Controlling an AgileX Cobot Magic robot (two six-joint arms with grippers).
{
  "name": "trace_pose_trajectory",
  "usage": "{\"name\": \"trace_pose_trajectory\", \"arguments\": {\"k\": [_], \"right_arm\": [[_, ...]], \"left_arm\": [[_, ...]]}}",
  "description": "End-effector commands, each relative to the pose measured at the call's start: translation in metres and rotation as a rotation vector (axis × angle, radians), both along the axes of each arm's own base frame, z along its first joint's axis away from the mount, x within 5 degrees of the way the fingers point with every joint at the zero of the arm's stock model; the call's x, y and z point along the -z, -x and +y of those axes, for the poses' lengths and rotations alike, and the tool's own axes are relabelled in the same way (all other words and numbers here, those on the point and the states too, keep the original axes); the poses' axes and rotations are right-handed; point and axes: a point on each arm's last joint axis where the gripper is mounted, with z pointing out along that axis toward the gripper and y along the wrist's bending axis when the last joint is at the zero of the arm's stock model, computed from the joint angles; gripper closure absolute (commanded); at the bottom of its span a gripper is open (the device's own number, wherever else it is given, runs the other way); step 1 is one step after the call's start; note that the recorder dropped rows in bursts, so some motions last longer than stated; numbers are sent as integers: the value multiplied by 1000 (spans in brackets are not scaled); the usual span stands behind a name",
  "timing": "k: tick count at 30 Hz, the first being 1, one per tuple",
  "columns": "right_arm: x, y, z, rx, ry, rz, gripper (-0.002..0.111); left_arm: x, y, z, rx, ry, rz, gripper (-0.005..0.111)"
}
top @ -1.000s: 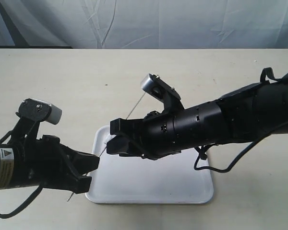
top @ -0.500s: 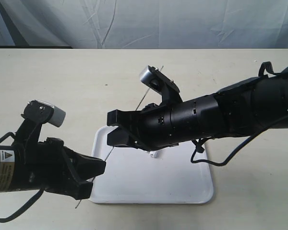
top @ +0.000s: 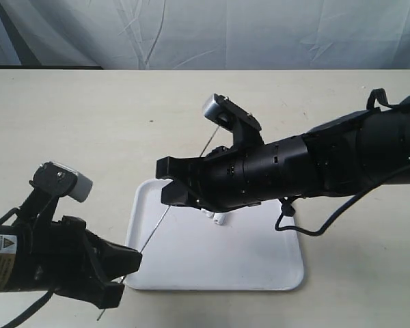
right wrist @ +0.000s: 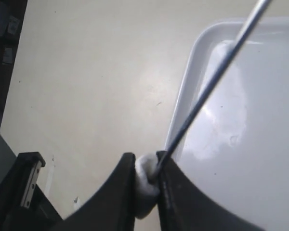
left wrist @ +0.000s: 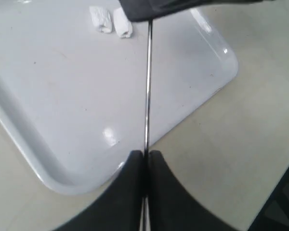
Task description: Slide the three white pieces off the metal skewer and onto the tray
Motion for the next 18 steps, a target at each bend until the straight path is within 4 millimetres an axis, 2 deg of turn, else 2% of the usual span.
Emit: {"name": "trace_pose_trajectory", "arguments": {"k": [1, 9, 18], "right_arm": [[3, -10, -9, 85, 91, -59, 96], [0, -20, -12, 152, 139, -103, 96], [-14, -36, -11, 233, 163, -180, 96]], "left_arm": [[13, 12, 6, 15, -32, 49, 107], [34, 32, 20, -14, -77, 141, 107], [42, 47, 30, -47, -76, 186, 107]]}}
